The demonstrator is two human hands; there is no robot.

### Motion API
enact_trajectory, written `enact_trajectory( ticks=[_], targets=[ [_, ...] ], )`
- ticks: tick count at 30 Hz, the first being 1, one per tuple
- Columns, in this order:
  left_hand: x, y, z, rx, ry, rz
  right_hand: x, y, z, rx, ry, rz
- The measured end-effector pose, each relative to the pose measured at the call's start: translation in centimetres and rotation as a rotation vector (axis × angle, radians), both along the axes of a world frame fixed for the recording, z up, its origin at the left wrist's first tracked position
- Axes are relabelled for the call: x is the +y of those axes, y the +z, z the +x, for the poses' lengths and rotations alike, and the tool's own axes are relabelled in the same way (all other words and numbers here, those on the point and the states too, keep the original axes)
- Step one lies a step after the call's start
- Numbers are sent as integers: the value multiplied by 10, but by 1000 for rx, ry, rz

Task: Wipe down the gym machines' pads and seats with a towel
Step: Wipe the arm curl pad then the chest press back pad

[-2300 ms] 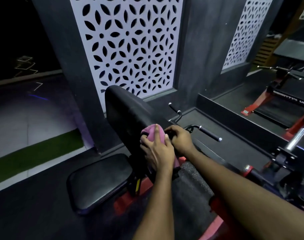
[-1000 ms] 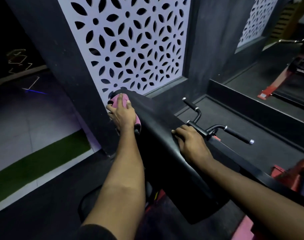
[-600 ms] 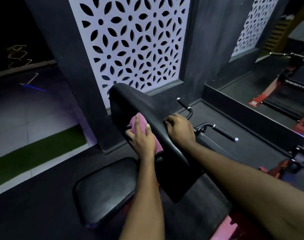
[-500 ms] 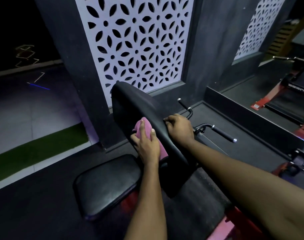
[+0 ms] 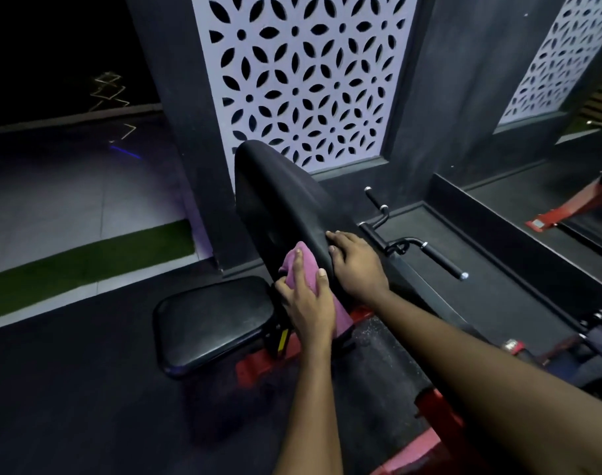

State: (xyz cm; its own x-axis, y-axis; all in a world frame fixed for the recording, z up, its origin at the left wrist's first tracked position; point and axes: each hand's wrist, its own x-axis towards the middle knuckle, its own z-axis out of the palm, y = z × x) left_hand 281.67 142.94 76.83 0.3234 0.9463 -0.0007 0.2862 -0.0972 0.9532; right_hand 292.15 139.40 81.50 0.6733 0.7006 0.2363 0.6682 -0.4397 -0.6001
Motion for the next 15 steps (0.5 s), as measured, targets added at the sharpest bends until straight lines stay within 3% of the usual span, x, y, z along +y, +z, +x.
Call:
enact_trajectory(
  ticks=[5, 10, 15],
  targets=[
    [28, -5, 13, 27, 39, -27, 3, -3, -1, -47, -40, -1],
    [58, -13, 16, 68, 87, -199, 2, -2, -3, -77, -64, 2],
    [9, -9, 3, -34, 79, -67, 4, -3, -5, -96, -91, -21]
  ],
)
